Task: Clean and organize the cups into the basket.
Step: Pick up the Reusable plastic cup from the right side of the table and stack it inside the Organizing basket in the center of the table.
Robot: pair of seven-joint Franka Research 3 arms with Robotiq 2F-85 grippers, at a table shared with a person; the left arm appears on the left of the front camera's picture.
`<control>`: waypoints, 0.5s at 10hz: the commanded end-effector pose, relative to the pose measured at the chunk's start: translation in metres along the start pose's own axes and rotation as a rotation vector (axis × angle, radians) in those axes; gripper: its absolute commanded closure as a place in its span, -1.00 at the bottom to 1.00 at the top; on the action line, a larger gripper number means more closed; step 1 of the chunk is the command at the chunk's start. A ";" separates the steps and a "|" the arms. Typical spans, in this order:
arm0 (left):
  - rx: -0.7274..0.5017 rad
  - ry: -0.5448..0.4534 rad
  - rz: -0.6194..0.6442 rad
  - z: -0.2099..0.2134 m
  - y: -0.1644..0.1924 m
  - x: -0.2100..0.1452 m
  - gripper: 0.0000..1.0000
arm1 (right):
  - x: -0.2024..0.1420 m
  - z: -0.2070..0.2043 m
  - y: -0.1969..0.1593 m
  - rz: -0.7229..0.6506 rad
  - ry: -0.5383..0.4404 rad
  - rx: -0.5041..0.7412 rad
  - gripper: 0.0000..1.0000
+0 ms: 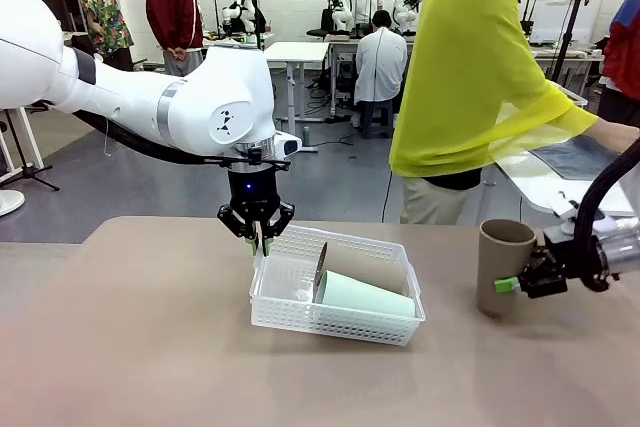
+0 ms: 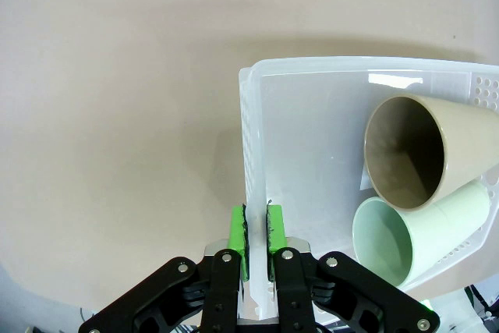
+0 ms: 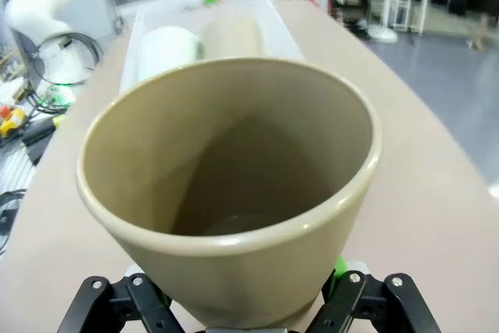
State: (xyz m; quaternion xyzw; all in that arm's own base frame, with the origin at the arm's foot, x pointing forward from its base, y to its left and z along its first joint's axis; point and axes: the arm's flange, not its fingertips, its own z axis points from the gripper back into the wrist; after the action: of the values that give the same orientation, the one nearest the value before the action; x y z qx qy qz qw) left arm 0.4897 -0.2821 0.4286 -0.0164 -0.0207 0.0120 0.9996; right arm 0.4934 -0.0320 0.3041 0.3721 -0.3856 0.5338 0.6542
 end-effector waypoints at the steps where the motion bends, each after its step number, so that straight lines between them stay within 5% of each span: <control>1: 0.002 0.000 -0.003 0.000 0.000 -0.001 1.00 | 0.095 0.034 0.039 -0.053 0.072 -0.169 1.00; 3: 0.002 0.000 -0.003 0.000 0.000 -0.001 1.00 | 0.165 0.072 0.054 -0.090 0.006 -0.241 1.00; 5: 0.002 0.000 -0.003 0.000 0.000 -0.001 1.00 | 0.200 0.092 0.068 -0.106 -0.048 -0.270 1.00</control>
State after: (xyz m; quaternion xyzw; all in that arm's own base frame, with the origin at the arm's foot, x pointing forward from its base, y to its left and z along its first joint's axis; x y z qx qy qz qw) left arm 0.4897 -0.2821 0.4286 -0.0164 -0.0207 0.0120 0.9996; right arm 0.4396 -0.0259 0.5394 0.3050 -0.4514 0.4412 0.7131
